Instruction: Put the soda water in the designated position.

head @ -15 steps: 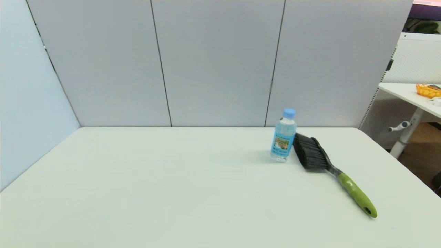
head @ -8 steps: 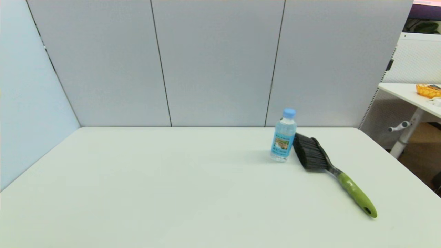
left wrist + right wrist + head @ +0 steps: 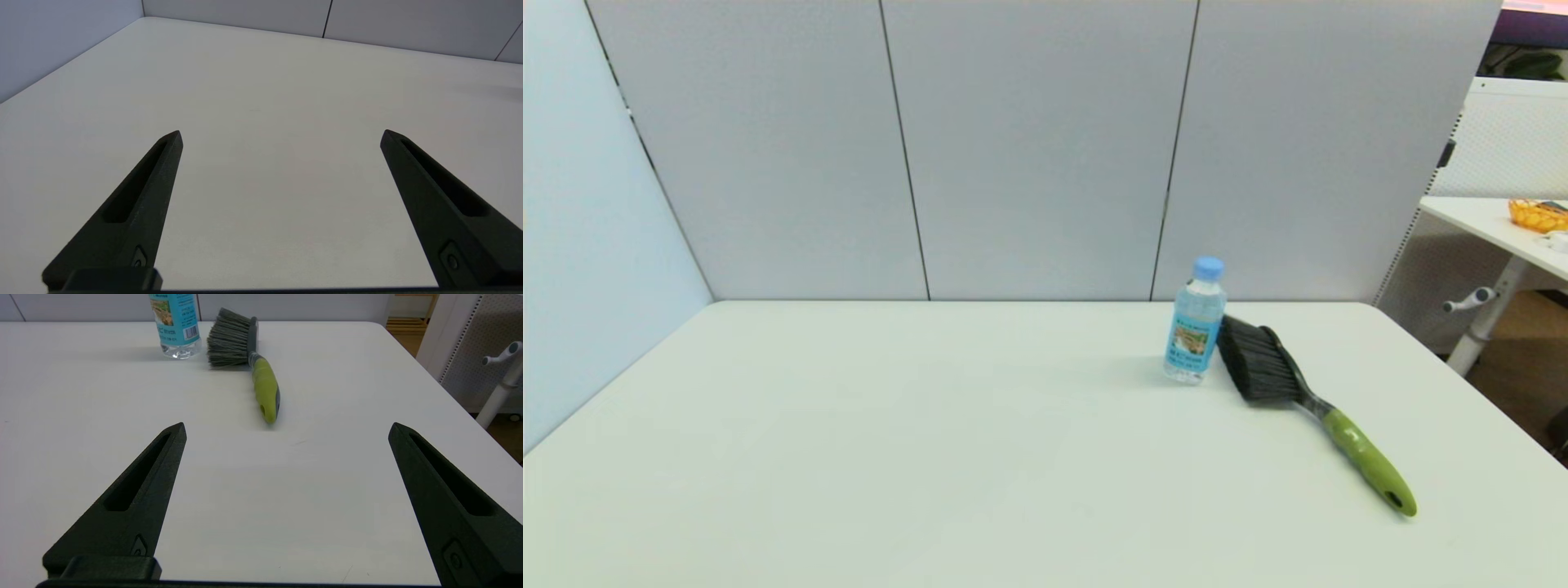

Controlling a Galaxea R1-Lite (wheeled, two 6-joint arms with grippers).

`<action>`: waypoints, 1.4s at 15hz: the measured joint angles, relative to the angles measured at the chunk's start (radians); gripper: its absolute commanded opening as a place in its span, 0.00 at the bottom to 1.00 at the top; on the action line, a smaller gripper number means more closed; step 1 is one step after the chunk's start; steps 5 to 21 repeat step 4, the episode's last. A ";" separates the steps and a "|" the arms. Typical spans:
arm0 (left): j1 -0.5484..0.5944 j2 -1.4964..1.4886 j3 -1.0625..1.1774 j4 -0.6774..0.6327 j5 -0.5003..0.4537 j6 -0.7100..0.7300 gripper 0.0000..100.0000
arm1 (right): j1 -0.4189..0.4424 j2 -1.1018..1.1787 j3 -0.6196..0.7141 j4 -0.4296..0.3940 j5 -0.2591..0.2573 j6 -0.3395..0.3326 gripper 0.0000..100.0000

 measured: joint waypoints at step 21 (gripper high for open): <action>0.000 0.000 0.000 0.000 0.000 0.000 1.00 | 0.000 0.000 0.000 0.000 0.000 -0.001 1.00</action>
